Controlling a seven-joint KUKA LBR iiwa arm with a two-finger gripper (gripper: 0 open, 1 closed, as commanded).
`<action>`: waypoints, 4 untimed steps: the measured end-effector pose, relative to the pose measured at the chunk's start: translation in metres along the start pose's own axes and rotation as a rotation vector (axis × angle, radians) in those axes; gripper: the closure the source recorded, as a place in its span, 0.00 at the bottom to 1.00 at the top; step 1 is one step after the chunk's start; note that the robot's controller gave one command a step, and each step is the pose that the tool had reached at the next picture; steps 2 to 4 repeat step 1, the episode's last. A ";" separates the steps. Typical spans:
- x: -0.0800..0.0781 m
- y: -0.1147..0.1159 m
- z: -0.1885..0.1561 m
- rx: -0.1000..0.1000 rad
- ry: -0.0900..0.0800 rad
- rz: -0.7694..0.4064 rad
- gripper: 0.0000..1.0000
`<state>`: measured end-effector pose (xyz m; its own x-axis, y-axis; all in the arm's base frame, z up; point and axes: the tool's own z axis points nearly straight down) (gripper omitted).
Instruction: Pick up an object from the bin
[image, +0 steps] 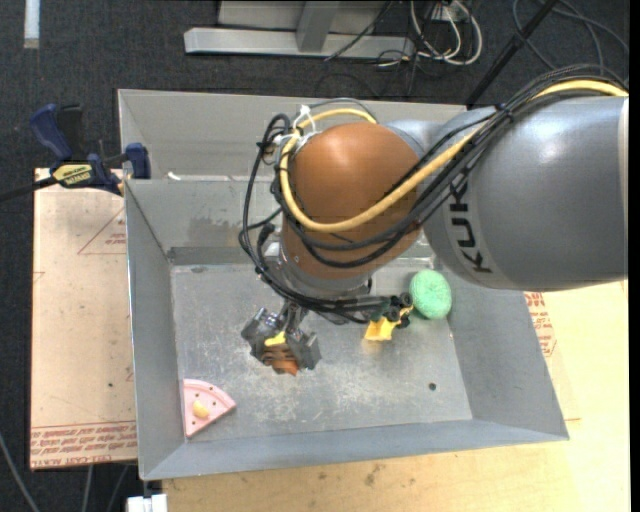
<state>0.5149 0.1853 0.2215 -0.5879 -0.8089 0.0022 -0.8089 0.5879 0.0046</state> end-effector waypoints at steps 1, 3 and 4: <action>-0.038 -0.028 -0.072 0.005 -0.007 0.039 1.00; -0.038 -0.028 -0.072 0.005 -0.007 0.039 1.00; -0.038 -0.028 -0.072 0.005 -0.007 0.039 1.00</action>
Offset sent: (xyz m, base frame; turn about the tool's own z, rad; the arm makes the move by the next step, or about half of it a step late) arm 0.0000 0.0000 0.0000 0.0000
